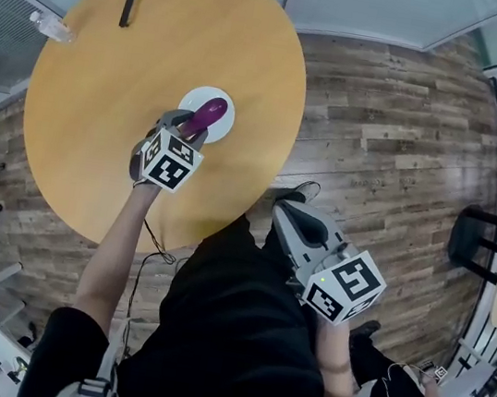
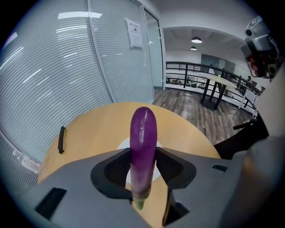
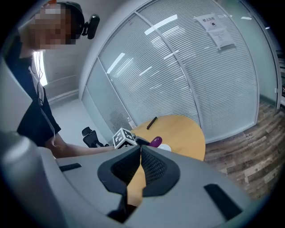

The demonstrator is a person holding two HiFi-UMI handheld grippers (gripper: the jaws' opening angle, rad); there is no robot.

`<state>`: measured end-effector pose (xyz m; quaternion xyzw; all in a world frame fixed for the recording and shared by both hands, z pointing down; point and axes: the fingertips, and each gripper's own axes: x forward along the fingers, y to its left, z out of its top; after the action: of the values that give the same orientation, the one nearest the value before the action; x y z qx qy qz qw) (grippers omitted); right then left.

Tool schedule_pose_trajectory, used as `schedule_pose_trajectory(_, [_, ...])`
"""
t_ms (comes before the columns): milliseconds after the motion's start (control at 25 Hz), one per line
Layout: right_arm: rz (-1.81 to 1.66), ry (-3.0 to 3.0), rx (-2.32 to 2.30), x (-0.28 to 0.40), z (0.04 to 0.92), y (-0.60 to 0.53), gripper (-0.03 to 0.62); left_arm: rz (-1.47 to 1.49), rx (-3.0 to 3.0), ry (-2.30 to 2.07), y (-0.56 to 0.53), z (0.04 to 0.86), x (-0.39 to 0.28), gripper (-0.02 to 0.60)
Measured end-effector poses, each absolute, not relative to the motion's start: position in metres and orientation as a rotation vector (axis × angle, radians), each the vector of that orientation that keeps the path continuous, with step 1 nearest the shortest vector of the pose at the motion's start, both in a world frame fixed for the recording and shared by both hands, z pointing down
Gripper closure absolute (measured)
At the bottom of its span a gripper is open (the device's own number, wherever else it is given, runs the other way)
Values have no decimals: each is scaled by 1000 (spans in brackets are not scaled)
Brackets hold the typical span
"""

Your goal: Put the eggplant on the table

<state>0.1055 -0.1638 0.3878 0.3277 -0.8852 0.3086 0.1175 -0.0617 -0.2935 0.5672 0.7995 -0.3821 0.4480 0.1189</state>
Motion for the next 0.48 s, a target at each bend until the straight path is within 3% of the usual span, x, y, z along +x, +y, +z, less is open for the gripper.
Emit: schedule_pose_trajectory(480, [943,-2543,985,103,399,-163,576,1444,2268,-1022,-307,616,-59,390])
